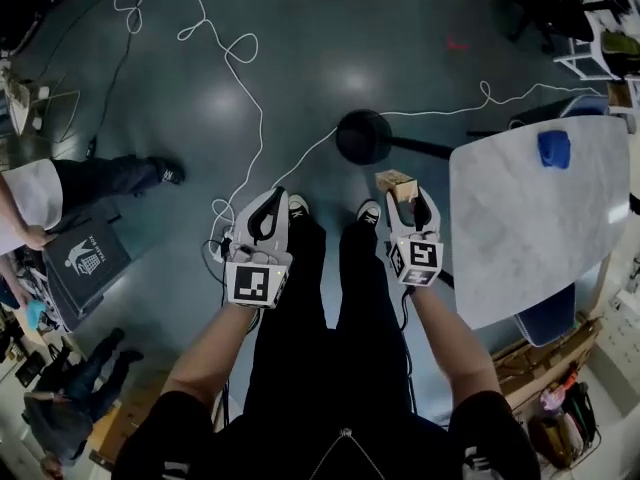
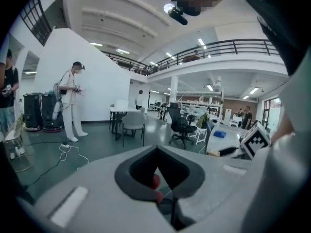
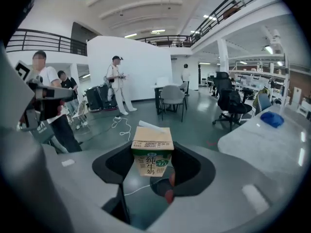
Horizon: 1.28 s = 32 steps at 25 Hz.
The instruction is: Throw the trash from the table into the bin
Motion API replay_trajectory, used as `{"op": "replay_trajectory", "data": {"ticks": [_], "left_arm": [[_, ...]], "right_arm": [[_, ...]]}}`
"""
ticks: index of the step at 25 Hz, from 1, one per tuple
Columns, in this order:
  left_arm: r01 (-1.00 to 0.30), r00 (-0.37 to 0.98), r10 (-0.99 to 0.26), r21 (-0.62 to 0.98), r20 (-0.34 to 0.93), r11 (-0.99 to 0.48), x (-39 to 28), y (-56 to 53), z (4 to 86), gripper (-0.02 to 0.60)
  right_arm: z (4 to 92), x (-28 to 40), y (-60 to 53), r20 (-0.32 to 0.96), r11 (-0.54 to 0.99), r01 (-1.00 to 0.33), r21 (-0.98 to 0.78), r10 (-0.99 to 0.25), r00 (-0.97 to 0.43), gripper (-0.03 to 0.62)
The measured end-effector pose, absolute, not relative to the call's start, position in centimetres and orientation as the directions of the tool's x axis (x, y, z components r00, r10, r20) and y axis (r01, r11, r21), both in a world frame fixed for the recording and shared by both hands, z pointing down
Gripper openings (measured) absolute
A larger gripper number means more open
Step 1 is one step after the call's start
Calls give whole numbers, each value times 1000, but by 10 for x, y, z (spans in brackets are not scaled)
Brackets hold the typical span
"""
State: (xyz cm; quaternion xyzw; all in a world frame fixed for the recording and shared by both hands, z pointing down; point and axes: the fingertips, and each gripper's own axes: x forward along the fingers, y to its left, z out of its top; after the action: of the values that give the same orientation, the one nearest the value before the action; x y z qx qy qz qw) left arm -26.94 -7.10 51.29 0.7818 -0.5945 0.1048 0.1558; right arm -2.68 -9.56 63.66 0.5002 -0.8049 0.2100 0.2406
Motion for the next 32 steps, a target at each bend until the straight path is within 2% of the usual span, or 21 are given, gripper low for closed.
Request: {"op": "replay_trajectory", "data": {"ticks": [4,11,16,20,25,32], "left_arm": [[-961,278,-884,115,377,-253,-262,-74,593,0],[-971,239,-832,146,501,-191,-267,-43,714,0],[-977,211,-814,151,540,-153,-274,-27,770,0],[-983,179,-798,145,575,-116,-284,-2,793,0],[-984,170,-790,149,589,-101,-284,8,806,0],[-985,150,-805,153,574,-75,-277,5,805,0]], "right_arm": [[761,-17,-119,665,415,-907,-71,-658,-353,268],[956,-3,-121,787,357,-928,-108,-540,-299,268],[1057,1,-136,834,328,-940,-99,-487,-258,268],[1091,-12,-153,820,325,-941,-95,-510,-259,267],[1088,-26,-171,789,328,-942,-73,-559,-255,265],[1114,-11,-143,842,360,-931,-59,-483,-240,268]]}}
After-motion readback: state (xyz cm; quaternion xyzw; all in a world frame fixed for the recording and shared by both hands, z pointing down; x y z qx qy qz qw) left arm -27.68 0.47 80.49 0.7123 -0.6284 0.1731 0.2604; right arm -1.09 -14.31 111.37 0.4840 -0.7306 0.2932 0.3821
